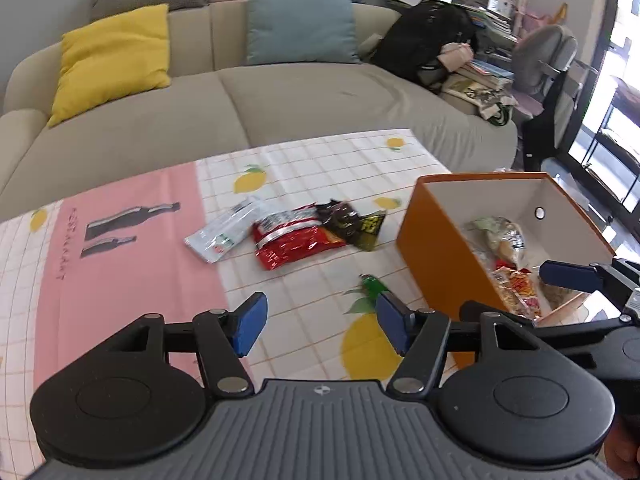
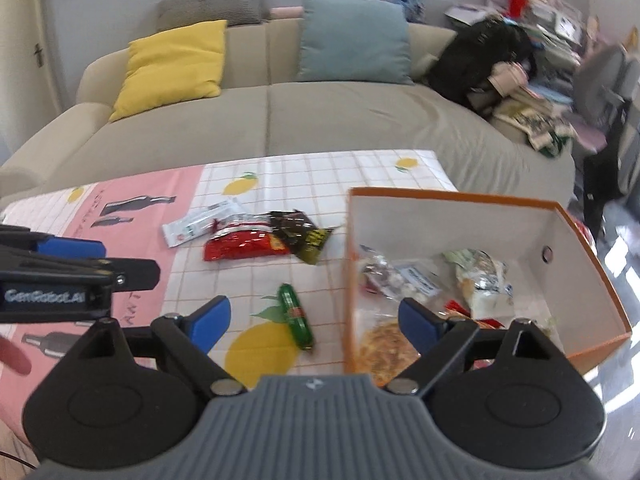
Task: Organize snacks
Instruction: 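Withdraw both tools from the box toward the remaining snacks, then grasp the red chip bag with the left tool while the right tool grasps the green sausage stick, then carry the red chip bag and green sausage over the orange box and lower them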
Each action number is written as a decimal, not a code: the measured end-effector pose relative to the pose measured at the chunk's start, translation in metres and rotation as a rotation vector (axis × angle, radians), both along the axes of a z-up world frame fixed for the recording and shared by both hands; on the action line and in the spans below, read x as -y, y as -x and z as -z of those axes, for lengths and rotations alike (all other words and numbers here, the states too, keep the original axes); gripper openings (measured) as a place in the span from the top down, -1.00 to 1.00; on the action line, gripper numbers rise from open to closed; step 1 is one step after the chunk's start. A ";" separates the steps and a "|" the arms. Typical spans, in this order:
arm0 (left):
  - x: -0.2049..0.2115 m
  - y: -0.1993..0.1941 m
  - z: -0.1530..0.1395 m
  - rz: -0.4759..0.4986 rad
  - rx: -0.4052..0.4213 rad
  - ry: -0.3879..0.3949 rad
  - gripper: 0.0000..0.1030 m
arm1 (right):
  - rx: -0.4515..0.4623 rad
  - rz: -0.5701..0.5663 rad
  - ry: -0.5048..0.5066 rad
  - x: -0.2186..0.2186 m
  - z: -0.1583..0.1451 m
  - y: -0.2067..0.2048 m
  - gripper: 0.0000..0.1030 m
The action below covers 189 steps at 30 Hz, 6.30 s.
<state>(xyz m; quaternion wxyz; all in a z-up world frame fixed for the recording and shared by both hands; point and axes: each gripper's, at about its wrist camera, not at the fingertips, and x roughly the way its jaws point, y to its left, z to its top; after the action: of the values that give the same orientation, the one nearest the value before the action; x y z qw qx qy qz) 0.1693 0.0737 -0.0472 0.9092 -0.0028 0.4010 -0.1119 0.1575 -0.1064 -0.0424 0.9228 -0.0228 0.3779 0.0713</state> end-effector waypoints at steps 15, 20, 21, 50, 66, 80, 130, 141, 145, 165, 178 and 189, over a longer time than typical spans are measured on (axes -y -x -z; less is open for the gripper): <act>-0.051 -0.029 0.035 -0.081 -0.073 0.031 -0.43 | -0.016 -0.121 0.044 -0.049 0.037 -0.040 -0.58; -0.054 -0.045 0.050 -0.043 -0.091 0.040 -0.43 | -0.052 -0.124 0.112 -0.060 0.059 -0.060 -0.46; -0.054 -0.049 0.053 -0.033 -0.094 0.039 -0.43 | -0.058 -0.125 0.125 -0.061 0.064 -0.065 -0.41; -0.026 -0.140 0.121 0.101 -0.112 0.025 -0.15 | -0.198 -0.122 0.135 -0.070 0.137 -0.135 0.55; -0.025 -0.148 0.134 -0.015 -0.172 0.086 0.85 | -0.205 -0.126 0.062 -0.065 0.141 -0.138 0.52; -0.060 -0.062 0.125 -0.281 -0.339 0.159 0.86 | -0.293 -0.087 -0.064 -0.063 0.135 -0.103 0.55; -0.022 -0.045 0.125 0.052 -0.220 -0.051 -0.81 | -0.195 -0.130 -0.169 -0.059 0.138 -0.107 0.04; -0.012 -0.048 0.129 0.010 -0.195 -0.067 -0.82 | -0.164 -0.152 -0.105 -0.063 0.146 -0.107 0.29; -0.010 -0.047 0.129 -0.005 -0.192 -0.067 -0.73 | -0.154 -0.143 -0.078 -0.061 0.147 -0.106 0.54; -0.030 -0.032 0.106 -0.158 -0.206 0.062 -0.65 | -0.108 -0.129 -0.111 -0.049 0.111 -0.084 0.60; -0.031 -0.017 0.042 -0.180 -0.170 0.162 -0.65 | -0.099 -0.074 -0.179 -0.022 0.051 -0.060 0.60; 0.006 -0.014 -0.017 -0.082 -0.129 0.219 -0.65 | -0.105 -0.056 -0.214 0.032 -0.003 -0.045 0.60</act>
<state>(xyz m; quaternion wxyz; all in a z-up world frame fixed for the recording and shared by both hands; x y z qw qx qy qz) 0.1834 0.0678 -0.0304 0.8795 -0.1255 0.4437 -0.1174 0.2022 -0.1387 -0.0393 0.8964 0.0690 0.4154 0.1383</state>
